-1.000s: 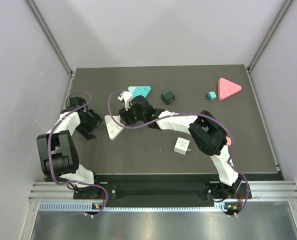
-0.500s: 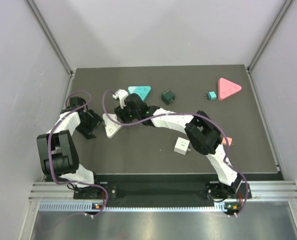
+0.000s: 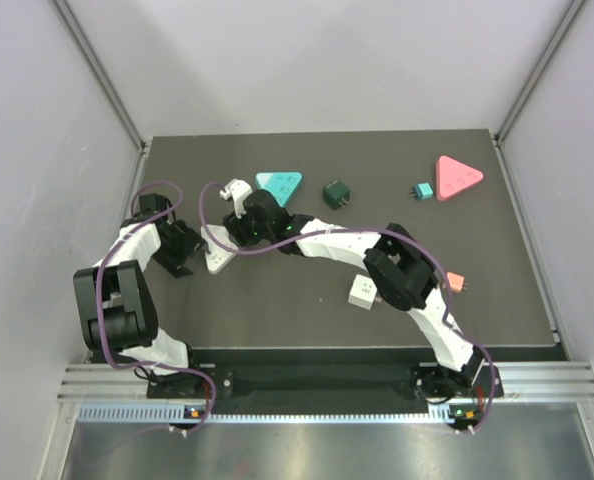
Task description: Insert the plug
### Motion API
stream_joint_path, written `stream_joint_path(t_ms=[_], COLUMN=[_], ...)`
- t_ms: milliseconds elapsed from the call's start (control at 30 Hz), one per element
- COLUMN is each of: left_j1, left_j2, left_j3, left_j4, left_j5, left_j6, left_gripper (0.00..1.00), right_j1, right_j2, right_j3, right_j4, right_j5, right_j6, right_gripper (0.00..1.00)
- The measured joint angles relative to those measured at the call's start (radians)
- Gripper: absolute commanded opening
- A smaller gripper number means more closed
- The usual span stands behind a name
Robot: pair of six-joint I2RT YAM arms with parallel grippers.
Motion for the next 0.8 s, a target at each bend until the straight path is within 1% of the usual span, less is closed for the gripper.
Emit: stream_joint_path(t_ms=[67,100,233,400,500,533,667,800], left_j1=[0.0,0.0,0.0,0.0,0.0,0.001,0.007,0.01], left_j2=[0.0,0.0,0.0,0.0,0.0,0.0,0.023,0.134], left_j3=[0.0,0.0,0.003,0.054,0.118,0.137,0.221,0.323], left_j4=[0.0,0.0,0.0,-0.024,-0.04,-0.041,-0.039,-0.021], left_j5=[0.0,0.0,0.008,0.016,-0.01,-0.022,-0.054,-0.045], left_j6=[0.002,0.003,0.004,0.007,0.004,0.003,-0.01,-0.029], left_gripper=[0.67,0.6,0.47,0.43,0.29,0.2,0.0,0.0], right_j1=[0.002,0.003,0.006,0.006,0.006,0.006,0.006,0.006], right_j2=[0.012,0.015,0.015,0.01,0.001,-0.001,-0.015,-0.023], right_j3=[0.019,0.024,0.026,0.018,0.004,0.003,-0.019,-0.03], right_j4=[-0.008,-0.011,-0.014,-0.014,-0.014,-0.017,-0.021,-0.029], right_j5=[0.005,0.008,0.022,0.023,0.026,0.026,0.026,0.026], right_j6=[0.002,0.004,0.011,0.012,0.011,0.011,0.01,0.008], right_gripper=[0.0,0.0,0.0,0.0,0.0,0.0,0.0,0.0])
